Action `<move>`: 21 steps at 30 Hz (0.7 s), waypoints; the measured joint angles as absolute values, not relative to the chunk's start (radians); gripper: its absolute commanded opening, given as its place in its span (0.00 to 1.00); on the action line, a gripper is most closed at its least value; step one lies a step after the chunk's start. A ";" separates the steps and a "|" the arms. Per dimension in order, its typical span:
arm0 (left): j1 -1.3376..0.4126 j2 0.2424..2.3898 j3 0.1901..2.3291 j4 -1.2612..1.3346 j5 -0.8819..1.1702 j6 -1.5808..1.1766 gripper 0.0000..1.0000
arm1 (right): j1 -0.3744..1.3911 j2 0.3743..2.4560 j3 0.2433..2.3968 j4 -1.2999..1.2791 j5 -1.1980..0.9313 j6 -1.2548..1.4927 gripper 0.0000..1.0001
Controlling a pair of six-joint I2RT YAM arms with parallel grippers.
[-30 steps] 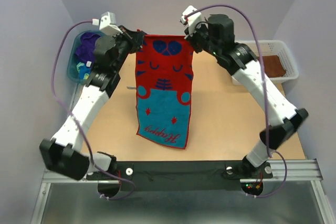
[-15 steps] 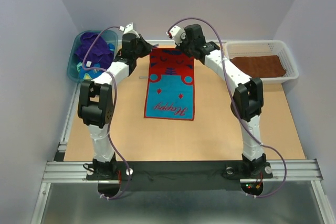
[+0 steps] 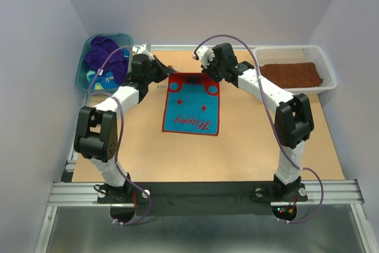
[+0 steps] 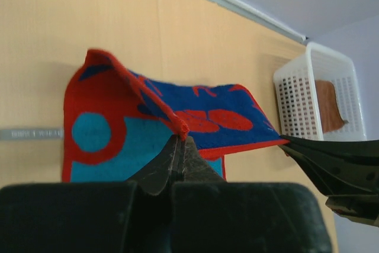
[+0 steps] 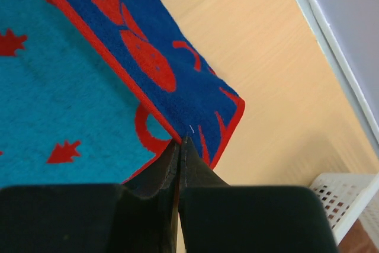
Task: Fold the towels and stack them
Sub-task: Fold the towel
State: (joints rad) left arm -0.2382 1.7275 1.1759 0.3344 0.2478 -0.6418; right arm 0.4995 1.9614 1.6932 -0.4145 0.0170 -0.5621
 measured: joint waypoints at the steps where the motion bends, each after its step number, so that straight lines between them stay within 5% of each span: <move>1: -0.239 1.701 1.138 0.332 0.254 -0.652 0.00 | 0.506 1.940 1.671 -0.415 0.017 -0.557 0.01; 21: -0.249 1.324 0.642 0.332 0.240 -0.889 0.00 | 0.625 1.760 1.361 -0.464 -0.037 -0.396 0.00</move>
State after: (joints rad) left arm -0.2489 1.3235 0.6422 0.3325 0.2401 -0.8890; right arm 0.6247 1.7599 1.3613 -0.4641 -0.0372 -0.3958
